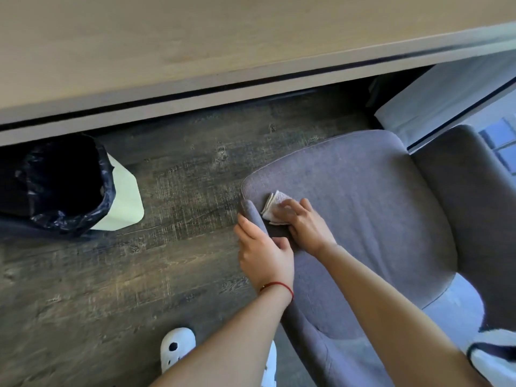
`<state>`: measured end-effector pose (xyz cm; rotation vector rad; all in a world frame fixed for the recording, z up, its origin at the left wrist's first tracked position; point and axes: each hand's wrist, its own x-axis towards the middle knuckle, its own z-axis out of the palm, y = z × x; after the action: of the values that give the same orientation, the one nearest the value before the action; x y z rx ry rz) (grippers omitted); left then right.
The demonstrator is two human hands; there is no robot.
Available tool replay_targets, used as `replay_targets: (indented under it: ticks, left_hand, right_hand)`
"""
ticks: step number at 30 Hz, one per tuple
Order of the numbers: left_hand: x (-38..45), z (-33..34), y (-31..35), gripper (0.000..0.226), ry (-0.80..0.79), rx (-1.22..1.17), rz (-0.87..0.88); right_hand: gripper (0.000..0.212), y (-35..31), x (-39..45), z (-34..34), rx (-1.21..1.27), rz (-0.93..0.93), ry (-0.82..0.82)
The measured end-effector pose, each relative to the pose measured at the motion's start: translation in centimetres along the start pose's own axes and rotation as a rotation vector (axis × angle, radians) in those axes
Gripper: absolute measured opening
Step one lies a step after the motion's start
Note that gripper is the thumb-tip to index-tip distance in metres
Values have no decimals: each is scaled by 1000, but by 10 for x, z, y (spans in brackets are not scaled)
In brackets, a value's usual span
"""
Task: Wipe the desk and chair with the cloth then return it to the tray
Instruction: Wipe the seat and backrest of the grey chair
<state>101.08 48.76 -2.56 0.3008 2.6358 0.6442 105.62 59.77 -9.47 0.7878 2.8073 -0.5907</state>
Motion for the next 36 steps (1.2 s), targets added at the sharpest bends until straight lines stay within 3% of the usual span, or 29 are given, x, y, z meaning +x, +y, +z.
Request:
replay_targets:
  ticks: [1,4,6,9,13,14,18,20,24,25,29,31,33,36]
  left_hand:
    - [0,1,0,79,10,-6,0]
    - [2,6,0,78,54,-19,22]
    - [2,7,-2,77,74,-9,37]
    - [2,6,-4,78,34,-18,15]
    - [1,3,-1,78,21,-25,1]
    - [1,3,0,78,23,-21,-4]
    - [2,6,-2,77,57,-5,14]
    - [3,5,-1,76,52,1,6]
    - [1,5,-1,75,48,5,2]
    - [1,5,-1,75,51,-1,-2]
    - [2,6,-3,76,73,3,7]
    - [3,7,-4,77,70,28,12]
    - [4,8,-4,77,62,35,12]
    - [3,8,-4,76,75,26,14]
  right_hand:
    - [49,8,3,-5,-25,33,27]
    - [57,23,29,-13,12,367,149]
    - [59,19,44,-10,43,431,107]
    - [54,0,38,0,96,217,-14]
    - [50,9,11,-5,-109,-215,-118]
    - [51,18,13,-10,-125,-179,-88]
    - [50,26,21,-14,66,431,122]
    - [54,10,14,-5,92,419,42]
    - [57,7,-1,-5,-69,32,-89]
    - [58,13,5,-11,-102,51,-63]
    - [64,12,19,-16,58,507,42]
    - [60,0,14,-4,41,425,-48]
    - [57,-8,0,12,-33,193,-105]
    - [60,1,-8,10,-108,55,-88]
